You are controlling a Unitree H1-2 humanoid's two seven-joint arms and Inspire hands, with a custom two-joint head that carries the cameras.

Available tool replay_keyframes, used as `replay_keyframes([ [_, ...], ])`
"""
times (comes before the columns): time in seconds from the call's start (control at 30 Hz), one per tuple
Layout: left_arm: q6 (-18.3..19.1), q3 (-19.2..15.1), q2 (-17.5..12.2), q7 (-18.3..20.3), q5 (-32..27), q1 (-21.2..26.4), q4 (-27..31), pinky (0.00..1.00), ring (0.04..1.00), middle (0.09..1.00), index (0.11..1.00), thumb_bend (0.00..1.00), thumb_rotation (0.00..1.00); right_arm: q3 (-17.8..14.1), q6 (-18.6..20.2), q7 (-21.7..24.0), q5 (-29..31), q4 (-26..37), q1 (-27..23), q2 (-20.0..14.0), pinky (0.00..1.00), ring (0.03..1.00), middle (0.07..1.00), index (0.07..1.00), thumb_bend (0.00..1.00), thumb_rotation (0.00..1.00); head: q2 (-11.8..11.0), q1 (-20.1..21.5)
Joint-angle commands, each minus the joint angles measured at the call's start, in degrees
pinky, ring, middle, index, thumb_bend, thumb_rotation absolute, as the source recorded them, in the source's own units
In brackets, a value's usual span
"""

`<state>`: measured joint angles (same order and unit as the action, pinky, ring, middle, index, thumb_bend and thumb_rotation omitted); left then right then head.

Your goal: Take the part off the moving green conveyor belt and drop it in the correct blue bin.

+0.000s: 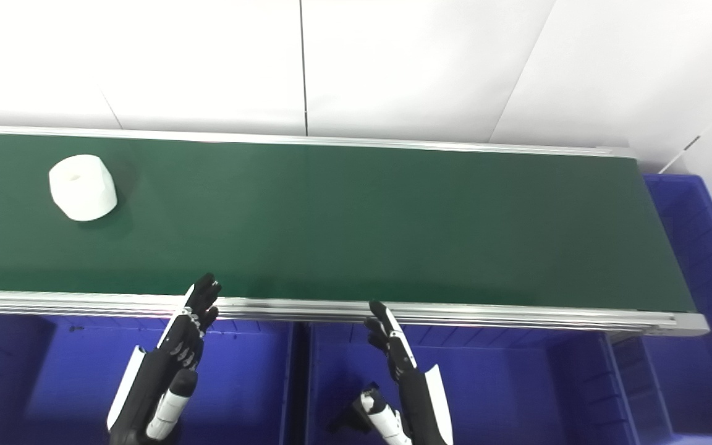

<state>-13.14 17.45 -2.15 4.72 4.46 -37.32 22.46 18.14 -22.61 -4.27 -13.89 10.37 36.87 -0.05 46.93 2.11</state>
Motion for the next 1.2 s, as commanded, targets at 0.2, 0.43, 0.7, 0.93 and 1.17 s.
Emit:
replay_keyframes([
  [0.2,-4.34,0.50,0.33,-0.35,1.54,-0.44,-0.99,0.95,0.974,0.960,0.950,0.77,0.85,-0.06,-3.94,-0.03,1.02,0.04,0.34,-0.47,0.86,0.906,0.951,0.947,0.84,0.97,-1.58,-2.00],
  [0.43,-6.14,0.92,1.28,-0.69,2.74,-0.36,-2.82,0.95,0.962,0.950,0.939,0.78,0.83,-0.26,-4.04,0.16,1.96,-0.52,0.19,-1.64,0.86,0.911,0.959,0.965,0.84,0.98,-3.66,-4.73],
  [0.7,-7.59,1.09,2.22,-1.46,3.86,0.06,-5.02,0.92,0.946,0.929,0.921,0.81,0.82,-0.06,-4.24,-0.62,2.81,-2.02,-0.54,-2.79,0.86,0.910,0.956,0.970,0.84,0.98,-6.37,-6.45],
  [0.93,-8.55,0.98,2.42,-1.91,4.40,0.23,-6.45,0.90,0.937,0.922,0.910,0.83,0.80,0.73,-4.31,-1.94,2.50,-3.29,-1.32,-3.55,0.85,0.907,0.956,0.963,0.84,0.99,-8.24,-6.83],
  [1.17,-9.12,0.79,2.38,-1.95,4.44,0.56,-7.97,0.89,0.935,0.919,0.901,0.86,0.79,1.73,-4.25,-3.32,2.65,-4.74,-1.93,-4.17,0.85,0.906,0.958,0.962,0.85,0.99,-10.25,-7.23],
])
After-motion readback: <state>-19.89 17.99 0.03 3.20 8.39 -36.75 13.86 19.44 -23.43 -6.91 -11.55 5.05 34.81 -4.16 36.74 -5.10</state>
